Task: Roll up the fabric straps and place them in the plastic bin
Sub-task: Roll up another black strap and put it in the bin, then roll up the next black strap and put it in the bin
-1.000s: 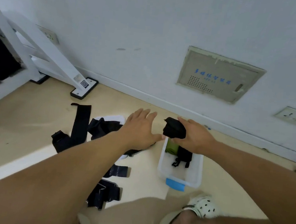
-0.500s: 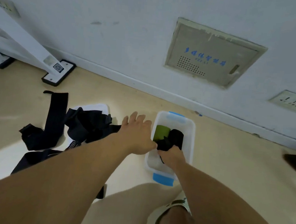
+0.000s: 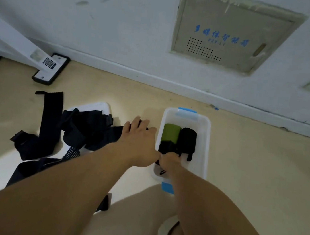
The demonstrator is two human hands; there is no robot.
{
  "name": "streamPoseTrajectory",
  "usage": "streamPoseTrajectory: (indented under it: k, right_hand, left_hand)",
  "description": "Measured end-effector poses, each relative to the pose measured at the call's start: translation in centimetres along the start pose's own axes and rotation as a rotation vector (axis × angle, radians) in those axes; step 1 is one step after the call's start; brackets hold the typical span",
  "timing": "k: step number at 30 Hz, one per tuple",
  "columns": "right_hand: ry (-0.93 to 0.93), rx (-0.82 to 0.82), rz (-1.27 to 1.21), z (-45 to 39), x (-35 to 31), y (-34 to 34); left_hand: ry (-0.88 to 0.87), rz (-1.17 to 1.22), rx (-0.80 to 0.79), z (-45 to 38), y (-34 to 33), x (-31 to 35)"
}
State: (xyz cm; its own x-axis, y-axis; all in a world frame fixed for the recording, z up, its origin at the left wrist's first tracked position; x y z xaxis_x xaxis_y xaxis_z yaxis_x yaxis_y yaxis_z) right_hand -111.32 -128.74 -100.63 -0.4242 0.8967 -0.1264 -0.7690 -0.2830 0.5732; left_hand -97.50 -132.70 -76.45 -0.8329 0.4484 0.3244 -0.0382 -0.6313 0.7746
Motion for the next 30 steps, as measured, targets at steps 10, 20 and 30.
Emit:
streamPoseTrajectory:
  k: [10,20,30]
  right_hand:
    - [-0.001,0.066,0.016,-0.5,0.1,-0.3]
    - [-0.062,0.040,-0.212,-2.0,0.5,-0.4]
    - [-0.078,0.080,-0.259,-1.3,0.1,-0.1]
  left_hand:
    - [-0.013,-0.018,-0.029,-0.6,-0.7,0.5]
    - [0.032,0.047,-0.020,0.5,0.0,-0.6]
    - [0.019,0.042,-0.025,0.9,0.0,-0.2]
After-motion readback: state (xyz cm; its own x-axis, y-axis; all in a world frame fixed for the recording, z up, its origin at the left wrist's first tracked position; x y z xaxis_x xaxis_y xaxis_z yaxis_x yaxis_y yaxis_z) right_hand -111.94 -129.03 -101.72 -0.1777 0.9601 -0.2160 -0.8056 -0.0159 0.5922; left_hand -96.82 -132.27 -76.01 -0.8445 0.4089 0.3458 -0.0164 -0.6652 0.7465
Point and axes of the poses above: each hand's wrist, its own z-axis away from the middle knuckle, its own y-axis out of the back of the hand, x = y × z, the point moved 8 cm from there along -z, towards the middle knuckle, and after that the axes turned 9 degrees about -y, right-handed, at the moved point
